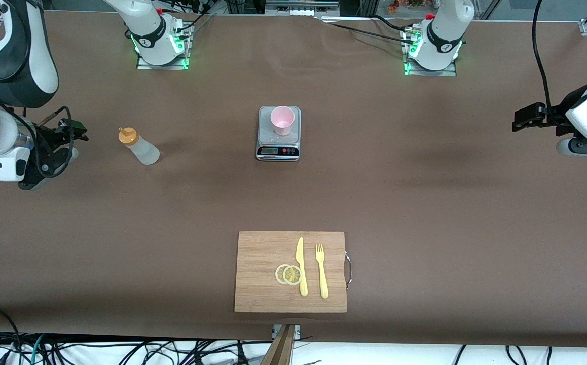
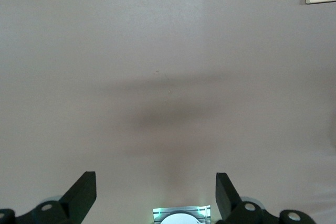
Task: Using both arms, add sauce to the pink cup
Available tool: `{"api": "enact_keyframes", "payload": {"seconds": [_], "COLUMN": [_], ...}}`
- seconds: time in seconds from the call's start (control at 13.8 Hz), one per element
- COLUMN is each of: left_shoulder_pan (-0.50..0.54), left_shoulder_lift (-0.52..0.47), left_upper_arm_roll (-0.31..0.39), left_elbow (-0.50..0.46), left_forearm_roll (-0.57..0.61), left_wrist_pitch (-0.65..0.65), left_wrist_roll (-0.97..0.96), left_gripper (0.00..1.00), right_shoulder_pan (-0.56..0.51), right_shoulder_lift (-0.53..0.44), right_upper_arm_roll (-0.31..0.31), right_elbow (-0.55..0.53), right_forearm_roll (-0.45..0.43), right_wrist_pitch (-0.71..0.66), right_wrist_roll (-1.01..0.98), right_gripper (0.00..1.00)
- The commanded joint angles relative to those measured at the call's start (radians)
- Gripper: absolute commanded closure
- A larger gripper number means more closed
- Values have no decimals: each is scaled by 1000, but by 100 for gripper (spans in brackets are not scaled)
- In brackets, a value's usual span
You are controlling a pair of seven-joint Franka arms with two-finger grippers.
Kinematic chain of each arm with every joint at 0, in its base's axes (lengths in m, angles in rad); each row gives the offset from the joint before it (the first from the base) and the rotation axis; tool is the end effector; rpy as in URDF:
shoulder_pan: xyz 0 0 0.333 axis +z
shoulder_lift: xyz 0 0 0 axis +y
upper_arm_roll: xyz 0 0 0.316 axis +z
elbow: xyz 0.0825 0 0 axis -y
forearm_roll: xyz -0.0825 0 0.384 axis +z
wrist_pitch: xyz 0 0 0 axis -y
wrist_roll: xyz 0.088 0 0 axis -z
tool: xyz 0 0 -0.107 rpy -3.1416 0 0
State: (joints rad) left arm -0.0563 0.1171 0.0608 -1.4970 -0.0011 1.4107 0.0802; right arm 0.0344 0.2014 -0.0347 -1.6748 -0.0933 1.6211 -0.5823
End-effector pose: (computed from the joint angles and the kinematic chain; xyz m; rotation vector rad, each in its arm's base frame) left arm 0.5706 0.0004 0.5805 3.1206 -0.1178 -0.3185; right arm 0.5934 -0.0084 0.4641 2.9537 0.9112 -0.4239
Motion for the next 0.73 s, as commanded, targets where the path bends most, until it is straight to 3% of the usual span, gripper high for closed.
{"api": "enact_keyframes", "payload": {"seconds": [0.0,0.36,0.65], "left_shoulder_pan": [7,7,7], "left_shoulder_lift": [15,15,15], "left_upper_arm_roll": [-7,-7,-7], "left_elbow": [32,32,32], "left_forearm_roll": [10,10,10], "left_wrist_pitch": [-15,-15,-15], "left_wrist_roll": [20,20,20], "left_gripper": [0,0,0], "right_shoulder_pan": [21,33,19], "right_shoulder_lift": [-43,-109,-146], "right_upper_arm_roll": [1,3,-1], "right_elbow": [-28,-28,7], "right_forearm_roll": [-22,-8,-3], "right_wrist_pitch": [17,11,3], "right_wrist_roll": [220,557,595], "right_gripper": [0,0,0]}}
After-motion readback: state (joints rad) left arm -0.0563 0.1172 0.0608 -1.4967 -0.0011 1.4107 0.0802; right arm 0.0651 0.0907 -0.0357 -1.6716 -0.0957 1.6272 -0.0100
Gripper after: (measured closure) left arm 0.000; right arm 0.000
